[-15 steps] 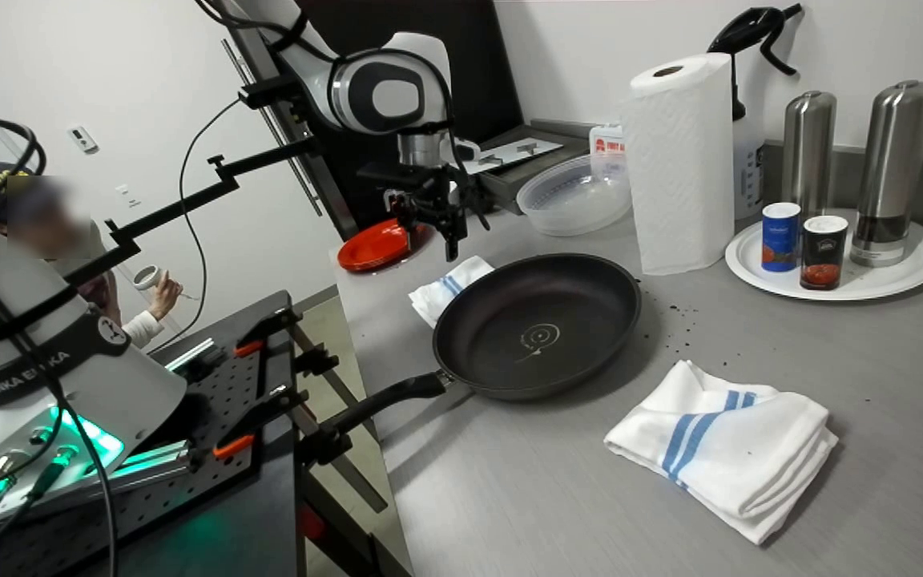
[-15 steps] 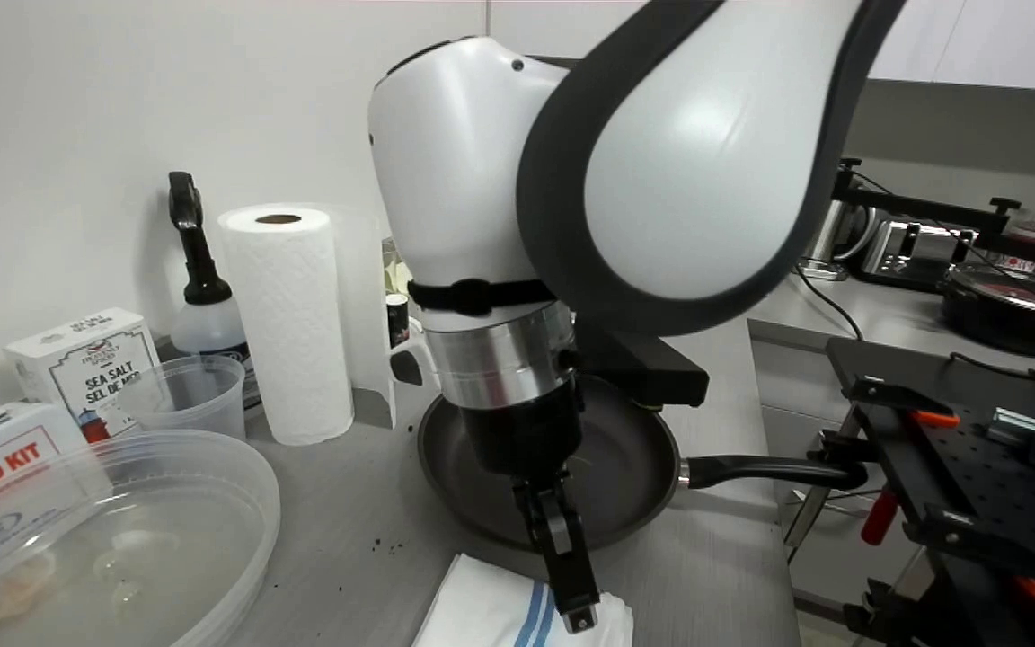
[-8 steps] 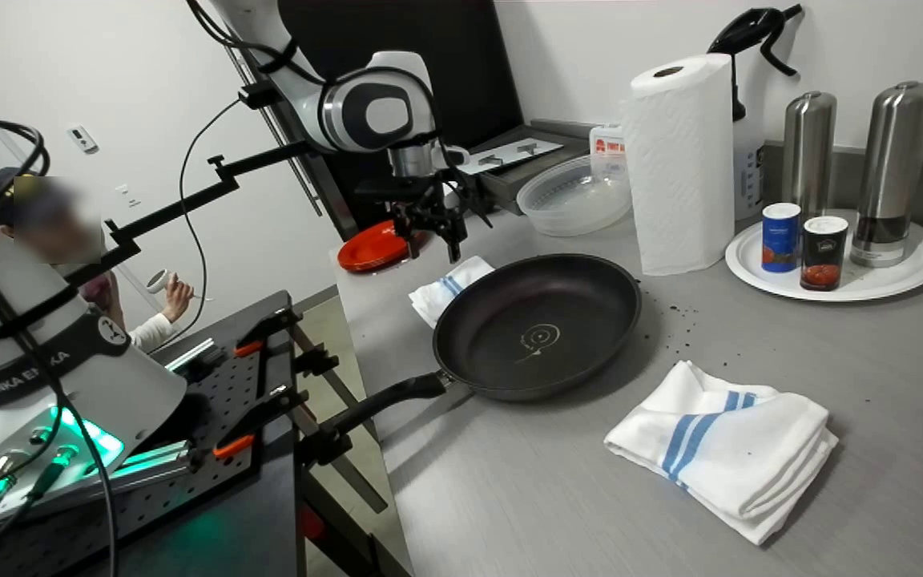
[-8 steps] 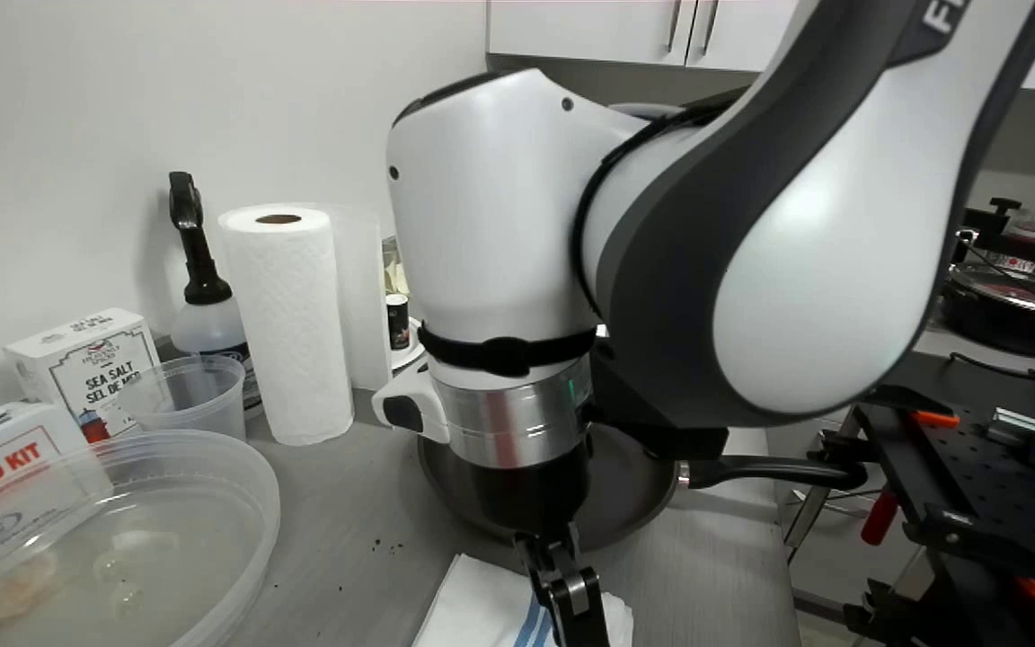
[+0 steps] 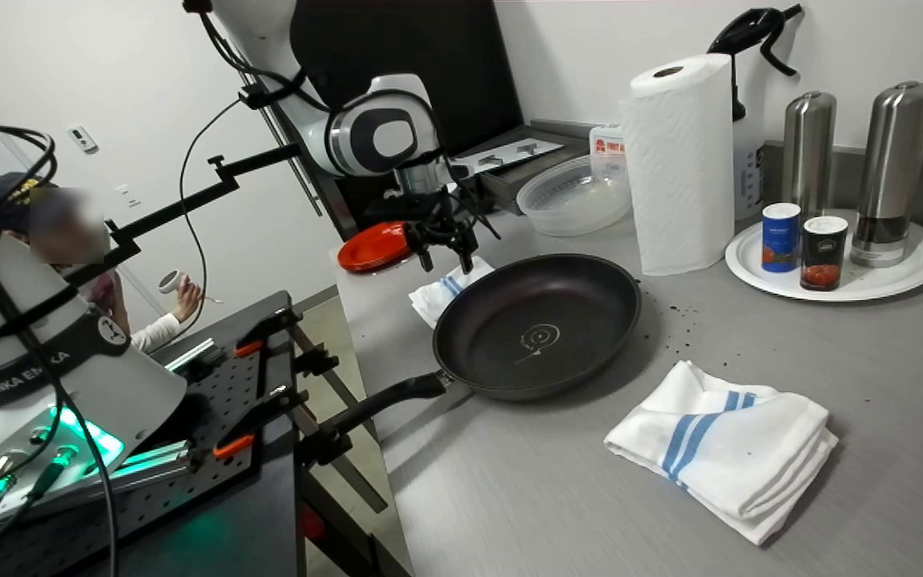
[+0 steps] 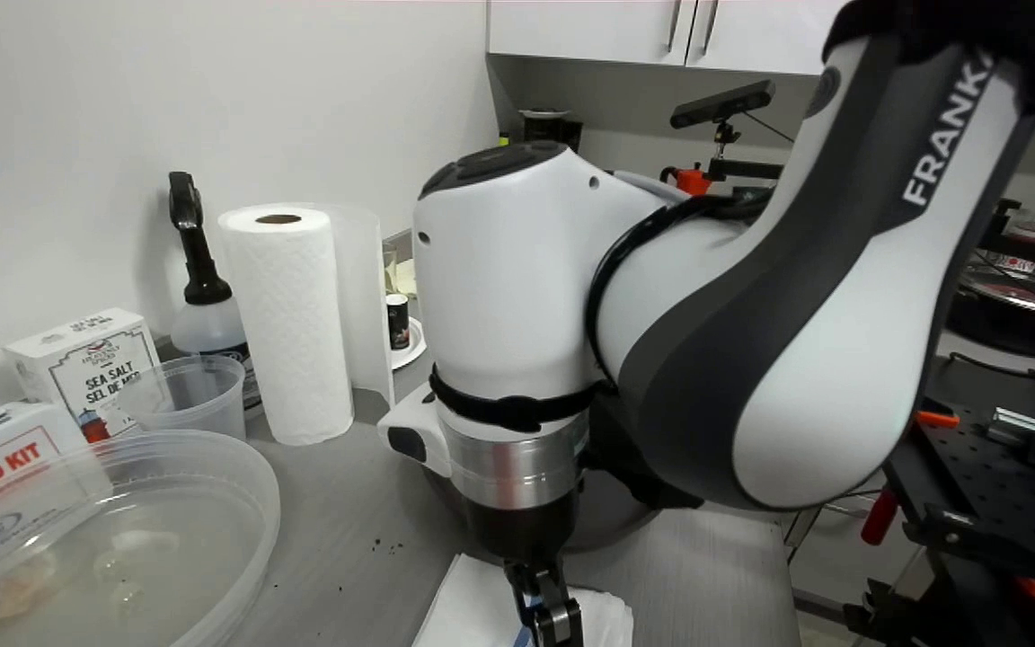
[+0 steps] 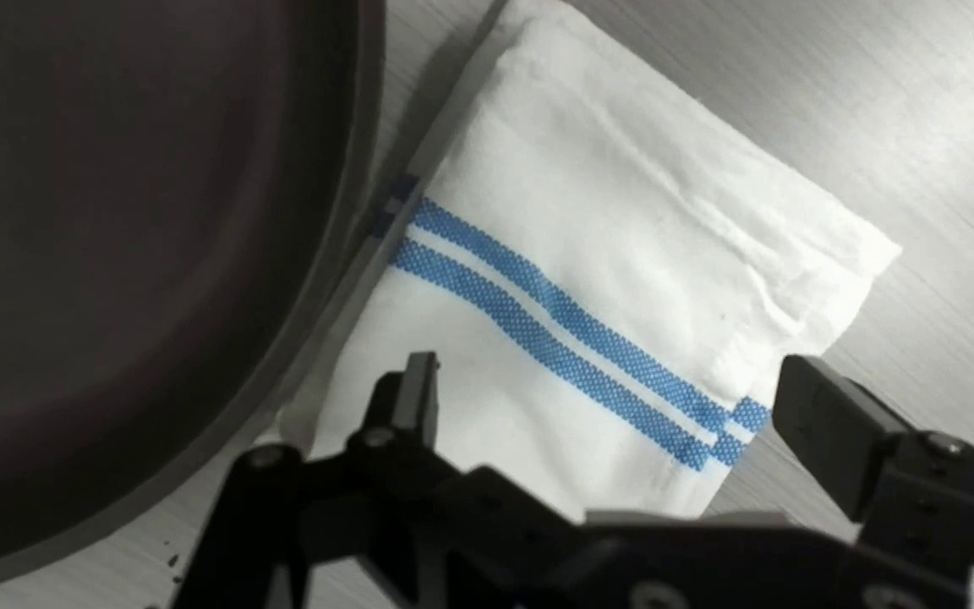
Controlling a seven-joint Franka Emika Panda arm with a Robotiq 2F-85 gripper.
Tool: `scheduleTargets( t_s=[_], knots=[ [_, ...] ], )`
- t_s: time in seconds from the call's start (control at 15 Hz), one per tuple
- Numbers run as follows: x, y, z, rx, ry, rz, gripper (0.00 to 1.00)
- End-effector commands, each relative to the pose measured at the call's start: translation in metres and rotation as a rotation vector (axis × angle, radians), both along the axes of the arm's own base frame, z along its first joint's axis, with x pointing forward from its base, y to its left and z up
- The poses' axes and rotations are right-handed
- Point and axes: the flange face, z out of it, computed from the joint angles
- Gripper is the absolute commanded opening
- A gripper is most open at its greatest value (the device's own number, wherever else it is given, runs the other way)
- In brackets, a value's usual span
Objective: Use the left towel to clean the pan
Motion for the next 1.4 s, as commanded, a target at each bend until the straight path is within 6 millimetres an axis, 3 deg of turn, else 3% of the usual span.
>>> scheduleTargets(
  t_s=[0.0, 0.47, 1.0, 1.33],
  knots=[
    [0.005, 0.009, -0.012, -0.007, -0.021, -0.037, 1.00],
    [0.006, 0.014, -0.029, 0.000, -0.032, -0.059, 1.00],
    [0.007, 0.007, -0.054, 0.010, -0.054, -0.069, 1.00],
    [0.009, 0.005, -0.060, 0.018, -0.064, -0.074, 1.00]
  ],
)
